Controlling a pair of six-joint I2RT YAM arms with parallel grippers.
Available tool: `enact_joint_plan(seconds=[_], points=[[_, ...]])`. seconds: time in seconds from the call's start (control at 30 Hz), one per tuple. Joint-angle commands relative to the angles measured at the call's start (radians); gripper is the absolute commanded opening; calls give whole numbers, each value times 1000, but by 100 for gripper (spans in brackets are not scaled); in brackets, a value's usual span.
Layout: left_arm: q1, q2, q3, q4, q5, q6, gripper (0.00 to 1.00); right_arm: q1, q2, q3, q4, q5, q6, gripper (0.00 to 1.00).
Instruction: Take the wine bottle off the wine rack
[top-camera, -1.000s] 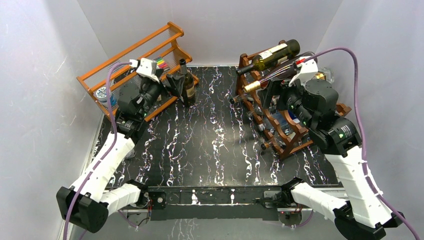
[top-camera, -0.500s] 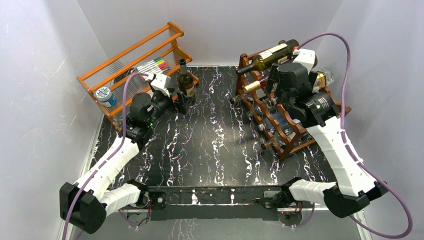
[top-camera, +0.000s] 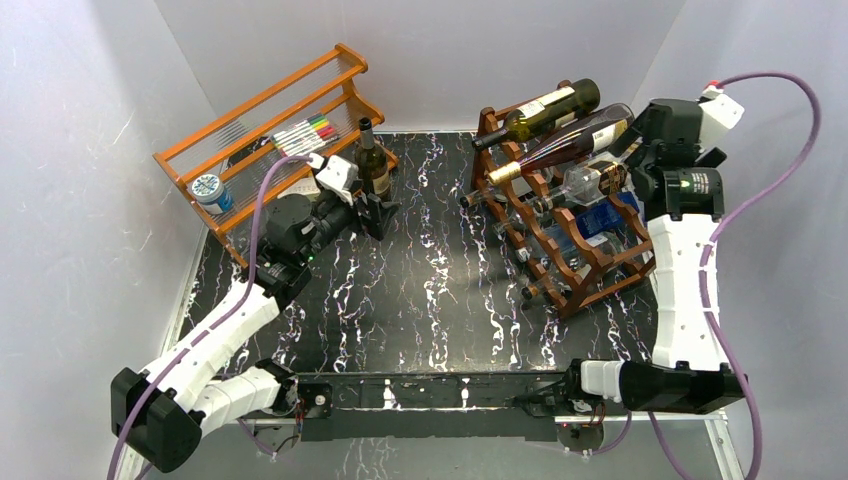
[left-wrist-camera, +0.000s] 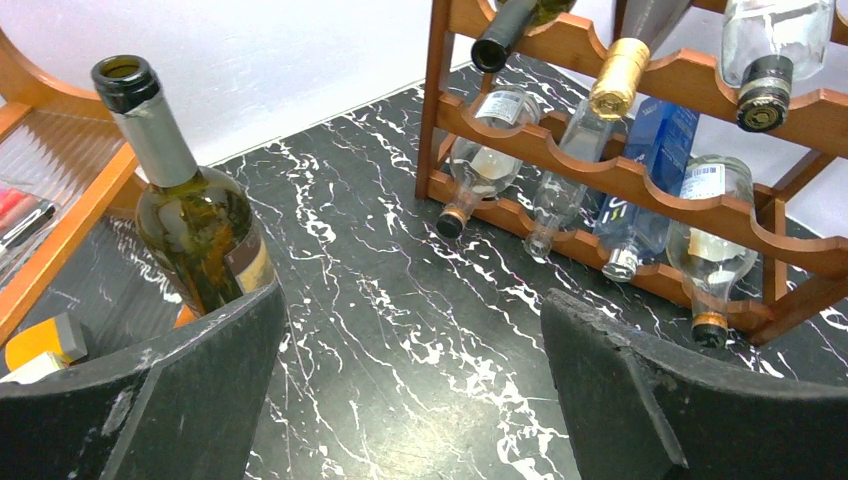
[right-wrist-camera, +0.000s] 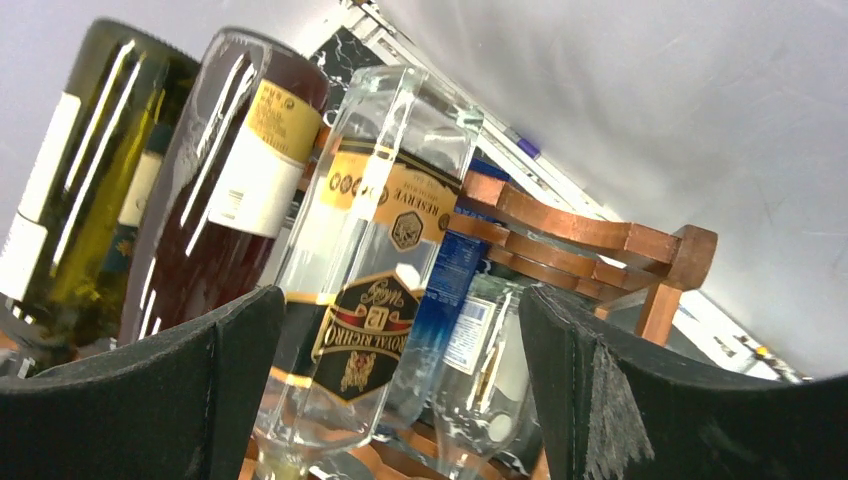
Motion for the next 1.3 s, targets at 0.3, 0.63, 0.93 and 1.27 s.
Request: enact_joint_plan(seconds=[0.3,0.63,0.93,1.27], points=[[-59,-7,-13,4,-19,27,98,-266,-41,-176,245,-416,146,98],[-64,-1,-17,9,-26,28,98,-307,-49,-303,384,-570,204,98],[-71,7,-18,9,-21,31,98,-324,-60,-413,518,-672,302,98],[-76,10,-17,5,-23,35,98,-344,-93,-500,619,-713,427,90]])
